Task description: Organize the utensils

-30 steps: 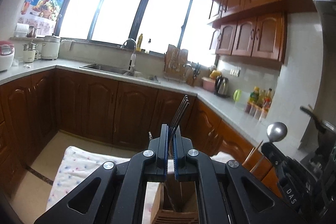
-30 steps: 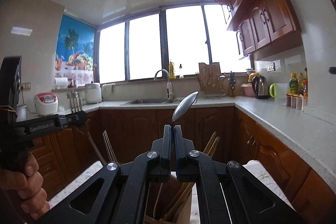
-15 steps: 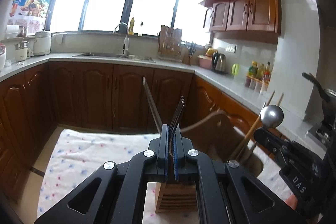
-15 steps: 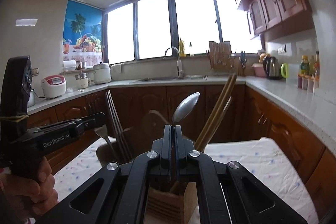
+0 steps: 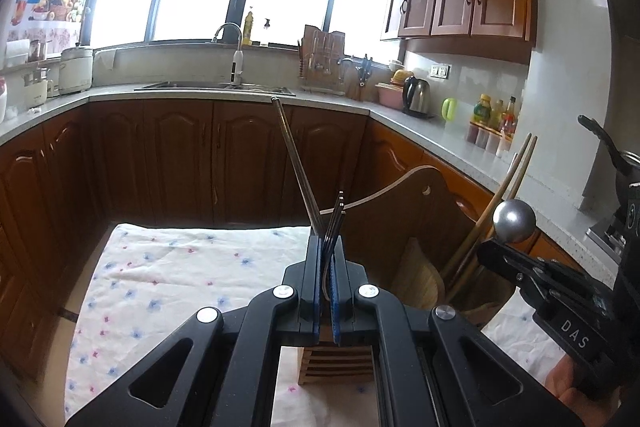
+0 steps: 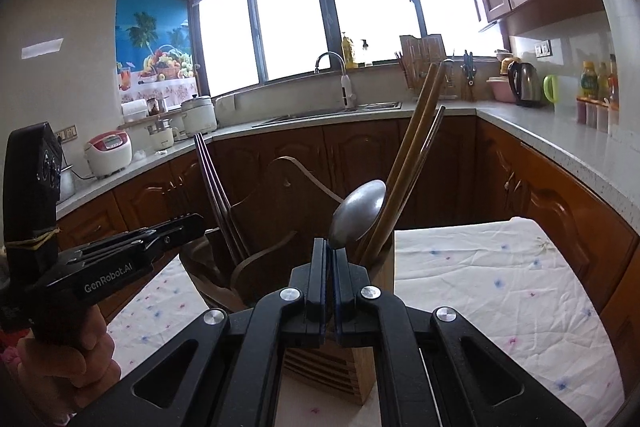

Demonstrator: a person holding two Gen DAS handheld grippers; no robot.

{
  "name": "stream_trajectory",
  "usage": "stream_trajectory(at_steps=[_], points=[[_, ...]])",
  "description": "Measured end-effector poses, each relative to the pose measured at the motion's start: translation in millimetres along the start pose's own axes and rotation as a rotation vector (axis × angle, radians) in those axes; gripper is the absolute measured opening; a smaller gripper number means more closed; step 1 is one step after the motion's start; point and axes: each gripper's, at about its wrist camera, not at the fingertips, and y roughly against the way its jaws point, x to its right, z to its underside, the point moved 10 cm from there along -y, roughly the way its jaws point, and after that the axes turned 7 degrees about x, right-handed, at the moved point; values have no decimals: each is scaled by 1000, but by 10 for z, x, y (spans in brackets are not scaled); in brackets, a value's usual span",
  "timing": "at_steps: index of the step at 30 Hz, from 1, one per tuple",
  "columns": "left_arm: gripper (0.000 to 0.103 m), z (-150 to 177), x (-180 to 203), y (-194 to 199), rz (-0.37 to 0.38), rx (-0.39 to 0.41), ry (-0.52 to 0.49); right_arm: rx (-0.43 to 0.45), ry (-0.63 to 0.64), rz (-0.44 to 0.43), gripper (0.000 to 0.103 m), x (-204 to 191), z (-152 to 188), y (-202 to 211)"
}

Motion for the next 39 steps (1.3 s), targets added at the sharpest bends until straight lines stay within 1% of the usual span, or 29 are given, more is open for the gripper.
stream_trajectory(at_steps=[4,8,9,14,15,16,18,21,23,24,25,26,28,29,30,31,33,35,36,37,38,39], points=[[2,-55,20,-16,0,-10,7,-9,-15,-5,3,2,13,-1],[3,-12,16,15,0,-13,14,-19,-32,-7,5,24,6,3],[4,-24,21,15,1,-14,15,-19,-34,-8,7,21,10,7],[10,20,28,35,-4,-19,21,-32,-38,-6,8,40,5,21],[14,27,30,45,-7,-19,21,-31,-39,-1,10,42,3,34],[19,33,27,57,-8,-17,22,-29,-42,4,16,50,6,48],[23,37,21,90,-12,-9,25,-25,-48,11,22,63,2,76],[23,72,17,105,-13,-13,18,-17,-52,26,22,96,11,120],[25,75,23,119,-16,-16,15,-22,-58,33,28,122,27,131],[29,76,26,130,-17,-18,15,-25,-64,35,35,132,33,136],[37,79,25,140,-18,-17,16,-24,-71,36,40,145,37,149],[42,81,25,166,-22,-14,17,-23,-78,37,41,154,38,166],[59,96,2,224,-39,-7,20,-21,-94,34,42,181,39,207],[63,116,-20,253,-55,-9,19,-18,-98,38,42,190,40,230],[73,142,-43,280,-69,-14,20,-15,-100,46,45,200,39,255],[78,168,-63,309,-77,-17,23,-12,-103,57,52,216,43,281],[81,223,-91,380,-87,-27,29,-13,-119,56,60,239,56,325],[85,274,-139,445,-97,-42,39,-22,-142,55,71,262,77,368],[86,298,-158,491,-102,-50,49,-22,-151,56,79,266,81,388],[87,316,-170,543,-102,-56,60,-18,-168,51,81,269,85,426],[89,306,-177,580,-102,-59,67,-16,-177,46,81,265,89,457],[92,325,-192,638,-109,-64,76,-16,-183,42,83,256,94,485]])
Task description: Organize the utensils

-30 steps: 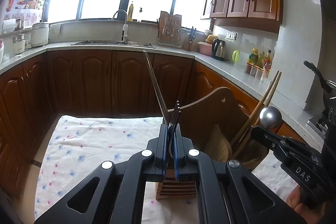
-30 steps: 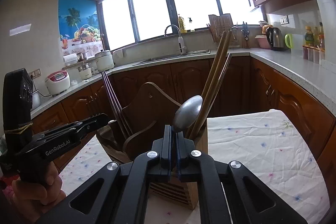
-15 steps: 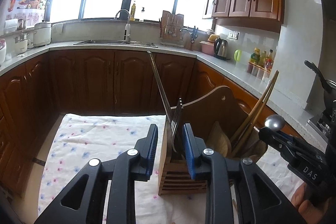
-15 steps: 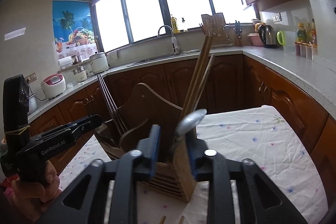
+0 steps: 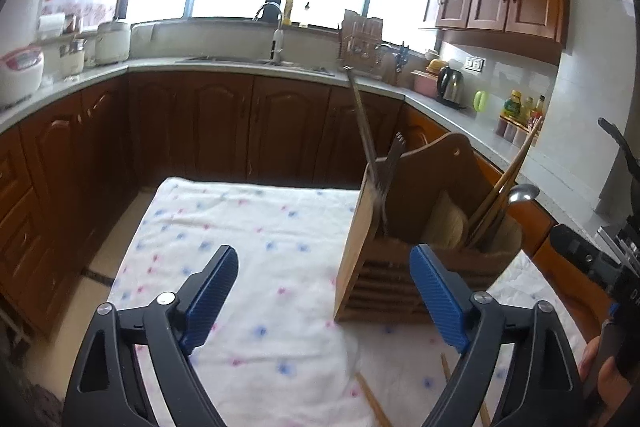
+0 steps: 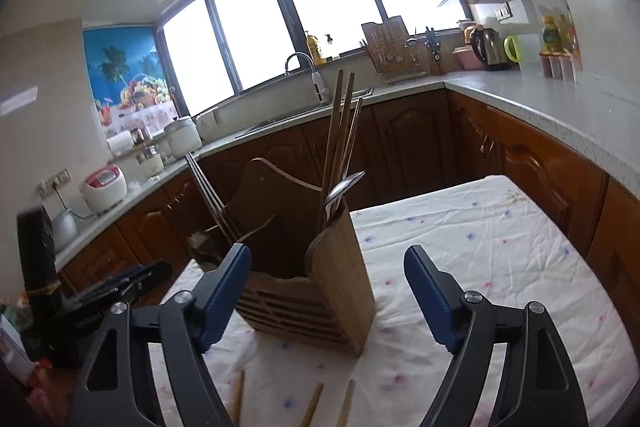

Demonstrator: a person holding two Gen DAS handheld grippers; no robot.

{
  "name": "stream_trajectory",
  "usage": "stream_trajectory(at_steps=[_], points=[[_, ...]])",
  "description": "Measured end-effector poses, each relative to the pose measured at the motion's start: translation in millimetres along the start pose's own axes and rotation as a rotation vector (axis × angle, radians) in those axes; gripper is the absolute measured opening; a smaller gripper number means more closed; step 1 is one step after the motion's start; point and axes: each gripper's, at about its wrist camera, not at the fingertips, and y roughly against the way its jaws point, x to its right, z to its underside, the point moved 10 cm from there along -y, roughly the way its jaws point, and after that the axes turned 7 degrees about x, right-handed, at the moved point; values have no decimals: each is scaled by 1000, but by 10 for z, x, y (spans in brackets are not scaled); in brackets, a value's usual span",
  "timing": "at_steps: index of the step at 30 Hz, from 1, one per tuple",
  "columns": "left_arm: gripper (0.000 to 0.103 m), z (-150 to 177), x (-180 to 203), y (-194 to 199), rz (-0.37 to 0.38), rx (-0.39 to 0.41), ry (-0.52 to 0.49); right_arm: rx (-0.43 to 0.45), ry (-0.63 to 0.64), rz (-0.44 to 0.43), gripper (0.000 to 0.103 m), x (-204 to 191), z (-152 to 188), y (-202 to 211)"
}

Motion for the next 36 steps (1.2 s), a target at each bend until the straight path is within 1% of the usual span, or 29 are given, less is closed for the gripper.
stream_trajectory(at_steps=[1,2,11,18,24,27,32,34,36], points=[[92,17,-24,58,-5,-4,7,0,-5,-2,87,-8,4,29],[92,10,-46,91,-6,-4,13,1,-11,-4,88,-18,9,58],[96,148,-250,661,-20,-15,67,29,-53,-57,93,-197,62,444],[97,321,-408,1109,-45,-39,95,23,-73,-83,96,-328,239,726],[97,424,-423,1347,-37,-58,101,14,-81,-86,96,-378,395,931],[97,465,-414,1468,-35,-56,103,11,-84,-84,96,-369,449,1022],[97,548,-408,1585,-35,-69,120,5,-93,-73,97,-357,559,1155],[98,589,-396,1622,-21,-71,126,7,-89,-68,98,-357,595,1192],[99,636,-396,1652,-42,-76,116,6,-82,-63,99,-359,642,1221]])
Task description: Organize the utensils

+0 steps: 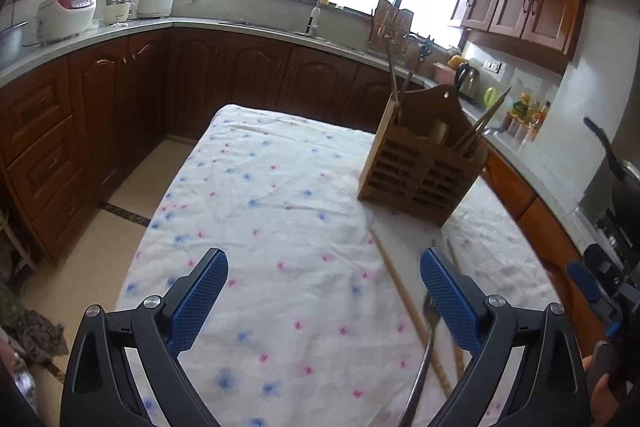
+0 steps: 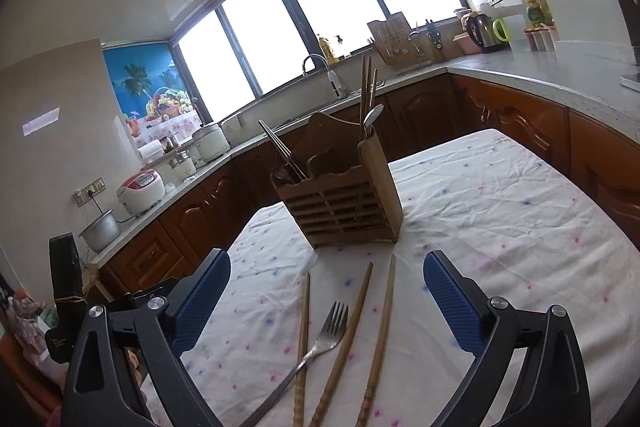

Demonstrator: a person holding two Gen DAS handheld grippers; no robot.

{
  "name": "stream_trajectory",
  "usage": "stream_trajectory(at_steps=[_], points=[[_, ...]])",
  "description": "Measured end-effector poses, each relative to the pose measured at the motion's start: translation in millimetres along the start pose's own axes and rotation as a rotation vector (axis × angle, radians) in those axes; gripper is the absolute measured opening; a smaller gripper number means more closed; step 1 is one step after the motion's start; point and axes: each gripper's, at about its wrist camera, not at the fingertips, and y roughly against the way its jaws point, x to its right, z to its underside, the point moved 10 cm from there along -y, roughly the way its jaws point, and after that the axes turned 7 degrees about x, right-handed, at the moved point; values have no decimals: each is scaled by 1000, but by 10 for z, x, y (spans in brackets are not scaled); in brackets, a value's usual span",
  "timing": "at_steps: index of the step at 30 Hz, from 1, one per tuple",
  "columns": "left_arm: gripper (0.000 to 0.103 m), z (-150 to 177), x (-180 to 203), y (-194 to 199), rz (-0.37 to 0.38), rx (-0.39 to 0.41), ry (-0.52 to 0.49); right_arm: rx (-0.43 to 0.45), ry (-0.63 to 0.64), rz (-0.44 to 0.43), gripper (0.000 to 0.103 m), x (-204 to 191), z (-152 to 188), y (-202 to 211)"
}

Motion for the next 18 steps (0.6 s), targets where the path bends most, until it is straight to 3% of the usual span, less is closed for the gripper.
stream_trajectory(at_steps=[3,12,15,18], points=[[100,43,-18,45,-9,3,0,-9,9,4,100,-14,71,29],[100,1,37,333,63,70,41,-3,63,-1,101,-117,53,143],[100,-7,138,406,67,40,-32,32,133,1,103,-231,-46,228],[102,-149,213,560,42,100,-98,60,202,-12,103,-386,-205,314]])
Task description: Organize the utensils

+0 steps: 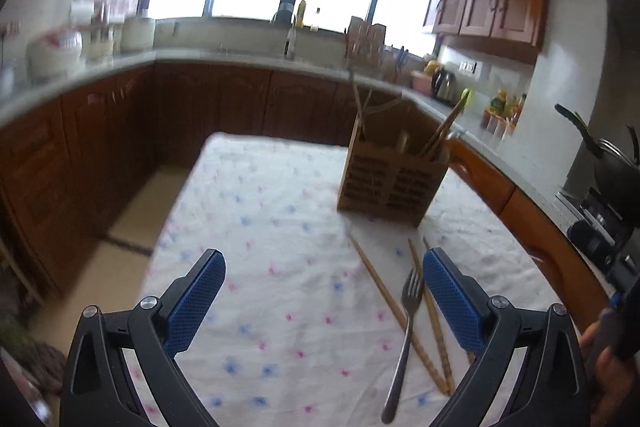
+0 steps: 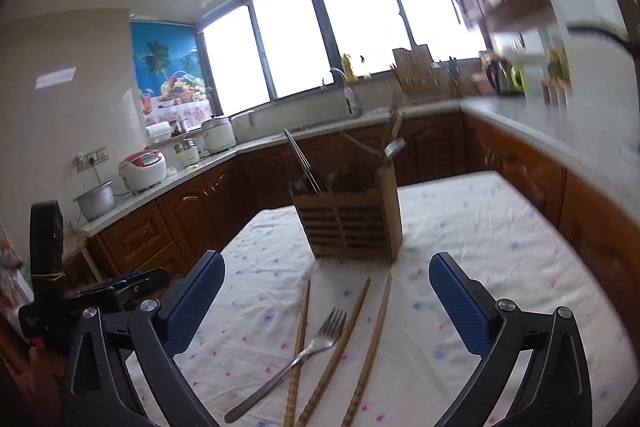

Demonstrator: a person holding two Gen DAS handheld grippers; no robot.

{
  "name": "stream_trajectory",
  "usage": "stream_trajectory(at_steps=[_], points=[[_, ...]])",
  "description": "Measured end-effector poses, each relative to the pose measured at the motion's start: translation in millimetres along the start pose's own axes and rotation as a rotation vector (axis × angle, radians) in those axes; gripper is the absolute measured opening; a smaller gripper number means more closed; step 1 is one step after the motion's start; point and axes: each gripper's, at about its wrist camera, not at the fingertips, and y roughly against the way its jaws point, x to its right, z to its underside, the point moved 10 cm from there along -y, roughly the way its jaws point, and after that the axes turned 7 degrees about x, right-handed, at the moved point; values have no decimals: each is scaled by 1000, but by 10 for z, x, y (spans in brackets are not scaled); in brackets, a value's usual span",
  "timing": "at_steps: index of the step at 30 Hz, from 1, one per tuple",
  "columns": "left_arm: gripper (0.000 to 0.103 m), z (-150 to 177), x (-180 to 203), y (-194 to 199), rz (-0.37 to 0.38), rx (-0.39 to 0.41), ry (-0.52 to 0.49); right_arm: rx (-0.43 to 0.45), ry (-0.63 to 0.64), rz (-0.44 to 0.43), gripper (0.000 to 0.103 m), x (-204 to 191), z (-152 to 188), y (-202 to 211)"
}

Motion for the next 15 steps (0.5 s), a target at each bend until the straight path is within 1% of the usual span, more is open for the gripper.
stream_trajectory(at_steps=[4,6,8,10,12,15], points=[[102,-215,53,253,-24,88,-25,50,84,-11,103,-172,-288,153],[102,-292,72,380,-54,128,-52,84,107,-25,103,-254,-419,257],[102,-265,111,441,-72,128,-80,117,116,-22,103,-306,-482,365],[102,-154,179,455,-71,101,-102,127,119,-22,103,-325,-456,395],[102,-53,203,489,-78,97,-119,128,123,-1,103,-309,-348,401],[102,73,218,535,-109,91,-146,100,113,31,103,-236,-163,359]])
